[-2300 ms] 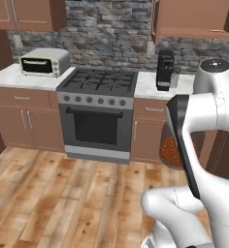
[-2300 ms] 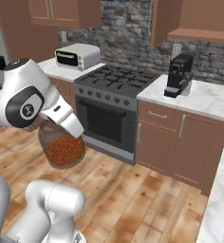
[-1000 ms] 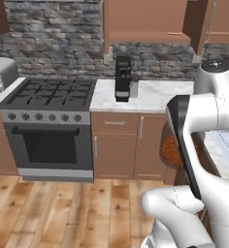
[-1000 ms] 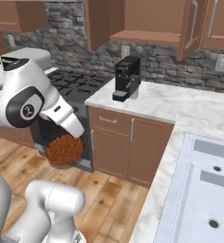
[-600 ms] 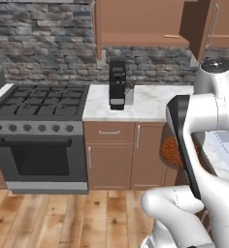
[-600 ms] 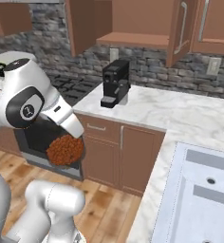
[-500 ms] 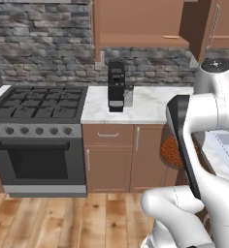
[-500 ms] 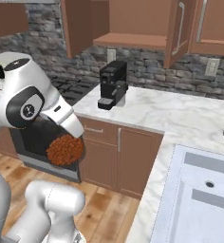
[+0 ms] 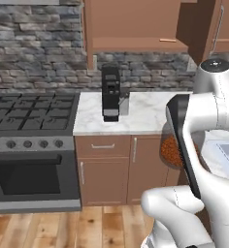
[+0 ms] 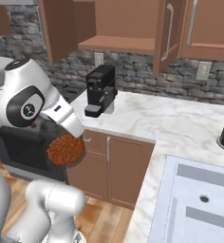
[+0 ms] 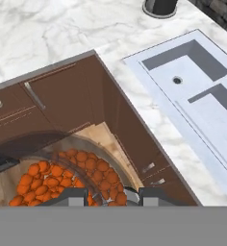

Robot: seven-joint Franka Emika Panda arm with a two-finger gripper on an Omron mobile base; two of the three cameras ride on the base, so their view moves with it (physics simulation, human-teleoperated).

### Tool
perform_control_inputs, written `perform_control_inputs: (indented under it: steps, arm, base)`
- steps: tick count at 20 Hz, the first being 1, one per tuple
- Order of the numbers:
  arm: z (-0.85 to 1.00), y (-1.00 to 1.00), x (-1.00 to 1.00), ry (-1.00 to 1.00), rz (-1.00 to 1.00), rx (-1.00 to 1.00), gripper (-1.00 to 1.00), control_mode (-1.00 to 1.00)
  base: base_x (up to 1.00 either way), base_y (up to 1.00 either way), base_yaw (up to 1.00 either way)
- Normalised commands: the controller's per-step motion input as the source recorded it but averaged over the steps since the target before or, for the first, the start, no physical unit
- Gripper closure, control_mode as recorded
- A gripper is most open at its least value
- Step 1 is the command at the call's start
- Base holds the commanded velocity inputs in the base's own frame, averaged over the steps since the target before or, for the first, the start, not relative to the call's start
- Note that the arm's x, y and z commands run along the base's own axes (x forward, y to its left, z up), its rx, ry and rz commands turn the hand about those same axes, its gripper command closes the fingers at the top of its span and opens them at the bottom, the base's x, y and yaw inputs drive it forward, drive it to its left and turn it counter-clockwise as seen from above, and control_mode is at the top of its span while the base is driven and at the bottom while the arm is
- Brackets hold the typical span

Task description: Pick the candle and jar from the dining table and place them in the open cabinet. Close the cabinet after placing the objects.

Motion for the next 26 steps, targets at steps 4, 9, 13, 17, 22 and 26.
perform_control_inputs:
  steps: [4, 9, 13, 17, 22, 26]
  arm:
    - [0.00, 0.00, 0.00, 0.00, 0.00, 0.00, 1.00, 1.00]
    - [0.00, 0.00, 0.00, 0.00, 0.00, 0.00, 1.00, 1.00]
    - [0.00, 0.00, 0.00, 0.00, 0.00, 0.00, 1.00, 1.00]
    - [0.00, 0.00, 0.00, 0.00, 0.00, 0.00, 1.00, 1.00]
    - [0.00, 0.00, 0.00, 0.00, 0.00, 0.00, 1.00, 1.00]
    - [0.00, 0.00, 0.00, 0.00, 0.00, 0.00, 1.00, 1.00]
  base:
    - [0.53, -0.07, -0.12]
    - [0.49, -0.02, -0.13]
    - [0.44, 0.00, -0.15]
    - [0.29, 0.13, -0.17]
    - [0.43, 0.20, -0.15]
    - [0.60, 0.38, -0.05]
